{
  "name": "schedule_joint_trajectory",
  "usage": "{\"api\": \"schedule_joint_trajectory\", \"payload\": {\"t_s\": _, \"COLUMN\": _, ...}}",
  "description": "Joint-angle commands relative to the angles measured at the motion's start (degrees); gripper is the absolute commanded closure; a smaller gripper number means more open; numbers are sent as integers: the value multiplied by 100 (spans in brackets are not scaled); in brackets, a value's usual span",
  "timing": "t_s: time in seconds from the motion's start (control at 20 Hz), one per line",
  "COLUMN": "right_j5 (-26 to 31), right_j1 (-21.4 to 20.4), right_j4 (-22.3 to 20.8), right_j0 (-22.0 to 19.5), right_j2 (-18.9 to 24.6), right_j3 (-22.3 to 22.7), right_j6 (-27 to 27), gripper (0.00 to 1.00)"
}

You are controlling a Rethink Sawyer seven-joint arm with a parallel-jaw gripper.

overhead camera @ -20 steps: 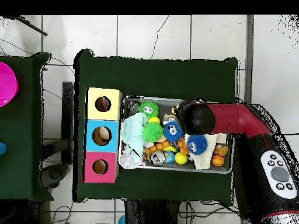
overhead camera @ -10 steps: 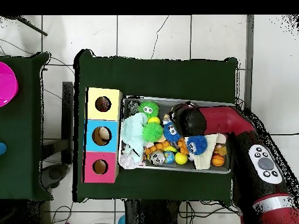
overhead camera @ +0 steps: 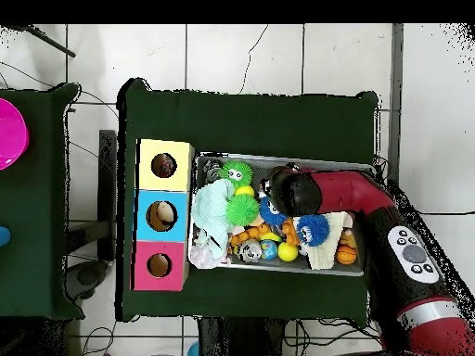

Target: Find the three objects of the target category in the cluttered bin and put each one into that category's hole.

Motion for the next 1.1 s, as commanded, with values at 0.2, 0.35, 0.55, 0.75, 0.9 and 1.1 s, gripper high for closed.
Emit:
{"api": "schedule_joint_trajectory", "payload": {"t_s": 0.2, "right_j5": 125, "right_j1": 36, "right_j4": -314, "right_j0": -539, "right_j2": 647, "right_j3": 218, "right_j6": -1273, "gripper": 0}}
{"api": "schedule_joint_trajectory", "payload": {"t_s": 0.35, "right_j5": 235, "right_j1": -78, "right_j4": -285, "right_j0": -746, "right_j2": 814, "right_j3": 334, "right_j6": -1423, "gripper": 0}}
{"api": "schedule_joint_trajectory", "payload": {"t_s": 0.55, "right_j5": 490, "right_j1": -309, "right_j4": -271, "right_j0": -897, "right_j2": 904, "right_j3": 443, "right_j6": -1509, "gripper": 0}}
{"api": "schedule_joint_trajectory", "payload": {"t_s": 0.75, "right_j5": 995, "right_j1": -713, "right_j4": -536, "right_j0": -502, "right_j2": 346, "right_j3": 379, "right_j6": -1218, "gripper": 0}}
{"api": "schedule_joint_trajectory", "payload": {"t_s": 0.9, "right_j5": 1278, "right_j1": -911, "right_j4": -695, "right_j0": -164, "right_j2": -60, "right_j3": 367, "right_j6": -887, "gripper": 0}}
{"api": "schedule_joint_trajectory", "payload": {"t_s": 1.1, "right_j5": 1326, "right_j1": -976, "right_j4": -761, "right_j0": -22, "right_j2": -255, "right_j3": 435, "right_j6": -676, "gripper": 0}}
